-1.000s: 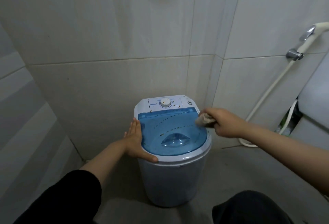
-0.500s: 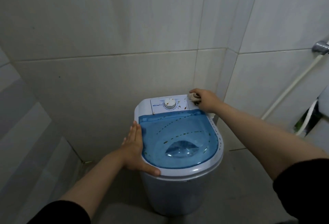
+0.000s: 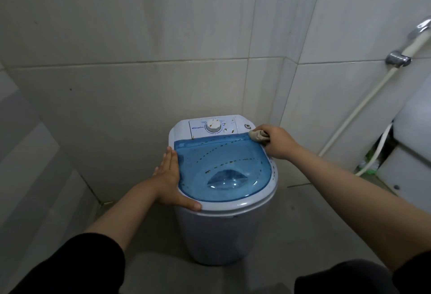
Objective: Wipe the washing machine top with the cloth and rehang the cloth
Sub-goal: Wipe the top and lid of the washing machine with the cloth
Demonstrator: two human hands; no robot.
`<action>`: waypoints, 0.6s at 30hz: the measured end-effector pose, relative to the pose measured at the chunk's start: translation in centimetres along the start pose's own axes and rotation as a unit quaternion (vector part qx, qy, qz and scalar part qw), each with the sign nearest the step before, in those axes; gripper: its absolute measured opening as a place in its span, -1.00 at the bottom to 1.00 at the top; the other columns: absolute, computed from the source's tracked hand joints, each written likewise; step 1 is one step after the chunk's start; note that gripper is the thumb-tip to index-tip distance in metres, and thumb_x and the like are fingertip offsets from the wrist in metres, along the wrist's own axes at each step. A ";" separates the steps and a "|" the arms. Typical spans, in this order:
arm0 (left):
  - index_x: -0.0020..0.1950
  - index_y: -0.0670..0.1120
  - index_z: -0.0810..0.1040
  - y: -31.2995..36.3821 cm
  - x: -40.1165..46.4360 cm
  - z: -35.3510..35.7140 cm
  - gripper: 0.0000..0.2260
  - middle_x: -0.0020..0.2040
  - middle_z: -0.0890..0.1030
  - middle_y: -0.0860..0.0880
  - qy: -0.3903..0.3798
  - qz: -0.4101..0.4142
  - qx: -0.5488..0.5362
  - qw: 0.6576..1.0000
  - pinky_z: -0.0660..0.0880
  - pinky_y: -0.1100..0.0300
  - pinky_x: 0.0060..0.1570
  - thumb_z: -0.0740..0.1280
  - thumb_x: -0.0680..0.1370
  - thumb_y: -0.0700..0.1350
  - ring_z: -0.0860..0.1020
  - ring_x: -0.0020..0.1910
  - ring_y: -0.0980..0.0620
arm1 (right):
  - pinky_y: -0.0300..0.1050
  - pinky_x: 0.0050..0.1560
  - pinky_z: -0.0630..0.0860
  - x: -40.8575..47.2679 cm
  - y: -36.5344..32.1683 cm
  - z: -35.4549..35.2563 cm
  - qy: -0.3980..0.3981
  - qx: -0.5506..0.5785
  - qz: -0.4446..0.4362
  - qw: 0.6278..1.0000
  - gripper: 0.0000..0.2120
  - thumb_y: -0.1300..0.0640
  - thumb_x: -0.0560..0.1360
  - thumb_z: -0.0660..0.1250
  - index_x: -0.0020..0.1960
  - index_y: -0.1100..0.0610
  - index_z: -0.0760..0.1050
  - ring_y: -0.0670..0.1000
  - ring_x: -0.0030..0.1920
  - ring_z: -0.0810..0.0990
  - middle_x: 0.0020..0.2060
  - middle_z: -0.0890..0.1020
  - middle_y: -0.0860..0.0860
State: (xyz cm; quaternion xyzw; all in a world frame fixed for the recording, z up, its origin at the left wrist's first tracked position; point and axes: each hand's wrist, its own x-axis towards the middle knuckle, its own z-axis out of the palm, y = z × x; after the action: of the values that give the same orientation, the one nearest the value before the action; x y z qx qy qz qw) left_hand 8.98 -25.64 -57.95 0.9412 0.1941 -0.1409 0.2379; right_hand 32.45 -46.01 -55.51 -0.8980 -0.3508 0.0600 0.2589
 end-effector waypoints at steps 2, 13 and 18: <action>0.43 -0.15 -0.53 0.1 -0.2 -0.1 0.53 0.45 -0.53 -0.08 0.003 0.000 0.002 1.000 -0.26 -0.08 0.47 0.35 -0.12 0.54 -0.46 0.45 -0.04 | -0.09 0.01 0.46 -1.5 0.2 0.0 0.005 -0.001 0.002 1.000 -0.59 0.37 0.39 0.28 0.20 0.11 0.51 0.16 0.11 0.56 0.10 0.63 0.14; 0.43 -0.16 -0.53 0.4 -0.6 -0.2 0.56 0.46 -0.52 -0.10 0.001 -0.006 0.009 1.000 -0.23 -0.09 0.49 0.33 -0.17 0.56 -0.42 0.48 -0.07 | -0.09 -0.05 0.47 -9.1 -0.2 0.4 0.023 -0.025 0.014 0.999 -0.66 0.36 0.36 0.26 0.10 0.16 0.52 0.18 0.04 0.59 0.02 0.64 0.13; 0.43 -0.17 -0.52 0.4 -0.6 -0.1 0.58 0.46 -0.52 -0.12 0.001 -0.004 0.004 1.000 -0.23 -0.08 0.48 0.30 -0.21 0.57 -0.42 0.48 -0.09 | -0.04 -0.06 0.48 -12.4 -2.0 1.9 0.045 -0.101 0.025 0.994 -0.56 0.35 0.34 0.24 0.21 0.16 0.44 0.23 0.07 0.56 0.11 0.58 0.14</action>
State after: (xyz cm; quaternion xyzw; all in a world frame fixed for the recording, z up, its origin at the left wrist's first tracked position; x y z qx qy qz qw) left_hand 8.66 -26.07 -57.50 0.9416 0.1973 -0.1418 0.2331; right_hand 21.47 -52.14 -57.10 -0.9298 -0.3205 -0.0096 0.1808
